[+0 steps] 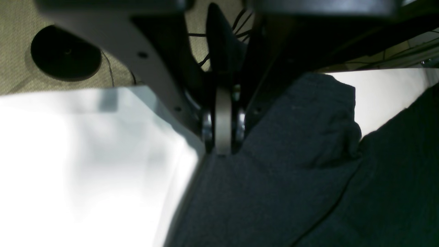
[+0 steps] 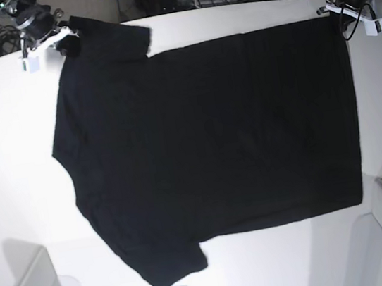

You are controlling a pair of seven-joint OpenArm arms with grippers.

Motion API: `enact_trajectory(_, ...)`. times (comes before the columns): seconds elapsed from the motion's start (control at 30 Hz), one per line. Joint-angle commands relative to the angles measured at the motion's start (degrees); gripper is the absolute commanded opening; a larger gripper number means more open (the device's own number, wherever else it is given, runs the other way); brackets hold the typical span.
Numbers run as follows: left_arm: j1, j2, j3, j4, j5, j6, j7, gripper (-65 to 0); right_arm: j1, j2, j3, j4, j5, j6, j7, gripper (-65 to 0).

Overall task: Fold the T-shirt properly
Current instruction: 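Lift the gripped edge and pull the shirt toward the robot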

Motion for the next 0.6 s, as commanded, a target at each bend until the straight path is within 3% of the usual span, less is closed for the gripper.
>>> enact_trajectory(0.0,1.1,-0.7,-0.7,1.1,-0.3,0.4,0.0,-65.0,-0.8,0.4,0.4,1.0,0.2,0.2,0.5,-65.0)
enact_trajectory(0.57,8.1,-0.6,-0.9,8.2,-0.3,0.4,-0.3,-65.0,-7.6,0.0,0.5,10.2,0.7,0.2,0.7,-65.0)
